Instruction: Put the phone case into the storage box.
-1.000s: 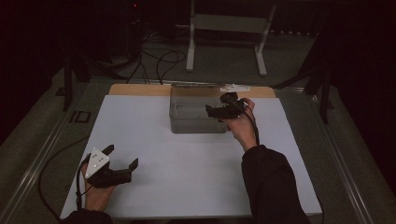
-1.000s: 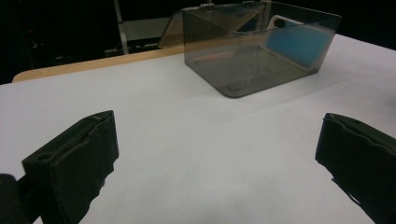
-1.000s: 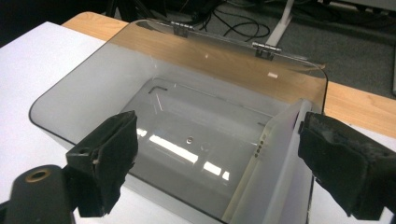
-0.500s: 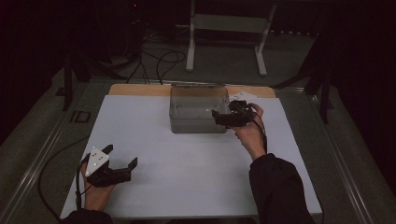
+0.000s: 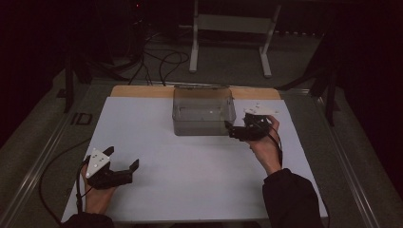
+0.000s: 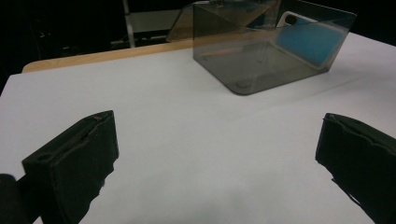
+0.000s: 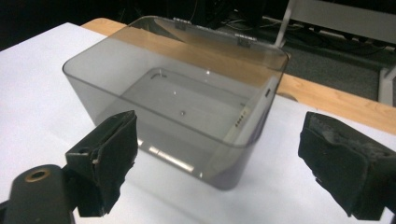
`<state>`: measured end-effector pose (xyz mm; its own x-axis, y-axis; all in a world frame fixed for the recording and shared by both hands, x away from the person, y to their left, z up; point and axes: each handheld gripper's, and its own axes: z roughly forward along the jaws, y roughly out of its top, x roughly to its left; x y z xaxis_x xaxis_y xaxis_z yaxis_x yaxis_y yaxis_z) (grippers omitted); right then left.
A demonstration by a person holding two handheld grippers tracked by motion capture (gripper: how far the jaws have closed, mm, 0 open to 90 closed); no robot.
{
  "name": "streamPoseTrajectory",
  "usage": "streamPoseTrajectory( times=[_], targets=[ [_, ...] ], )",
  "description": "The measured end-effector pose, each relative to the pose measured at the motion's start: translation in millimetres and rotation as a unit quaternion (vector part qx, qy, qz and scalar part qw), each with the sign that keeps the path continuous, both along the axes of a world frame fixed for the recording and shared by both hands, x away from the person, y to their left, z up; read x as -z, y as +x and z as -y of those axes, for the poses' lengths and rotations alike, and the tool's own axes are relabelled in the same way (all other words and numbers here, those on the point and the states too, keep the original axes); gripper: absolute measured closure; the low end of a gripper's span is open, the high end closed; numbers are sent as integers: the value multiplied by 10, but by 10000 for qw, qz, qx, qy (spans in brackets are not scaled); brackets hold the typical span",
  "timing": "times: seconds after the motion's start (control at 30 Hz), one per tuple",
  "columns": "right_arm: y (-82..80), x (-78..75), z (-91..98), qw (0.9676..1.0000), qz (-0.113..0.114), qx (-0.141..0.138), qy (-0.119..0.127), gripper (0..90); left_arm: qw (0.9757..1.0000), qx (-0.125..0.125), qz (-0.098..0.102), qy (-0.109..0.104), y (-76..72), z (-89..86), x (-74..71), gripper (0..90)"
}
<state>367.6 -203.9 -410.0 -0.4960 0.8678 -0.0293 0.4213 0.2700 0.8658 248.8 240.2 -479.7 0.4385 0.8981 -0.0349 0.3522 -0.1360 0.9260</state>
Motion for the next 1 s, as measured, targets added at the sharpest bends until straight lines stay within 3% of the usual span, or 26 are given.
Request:
streamPoseTrajectory(
  times=[0.23,0.63,0.8,0.9,1.0],
  targets=[
    [-211,79,192,9997,-108,32,228,138,10000,18,12,-32,0,-9,-18,5],
    [-530,128,365,10000,52,-30,16,137,10000,29,44,-60,-7,-30,-42,5],
    [-620,234,469,9999,26,-23,137,134,10000,49,43,-66,-6,-34,-42,5],
    [-719,277,505,9997,234,-46,113,129,9999,65,71,-78,-11,-35,-47,4],
    [-813,333,549,9995,266,-95,168,111,9998,84,126,-96,-22,-37,-55,4]
  ],
)
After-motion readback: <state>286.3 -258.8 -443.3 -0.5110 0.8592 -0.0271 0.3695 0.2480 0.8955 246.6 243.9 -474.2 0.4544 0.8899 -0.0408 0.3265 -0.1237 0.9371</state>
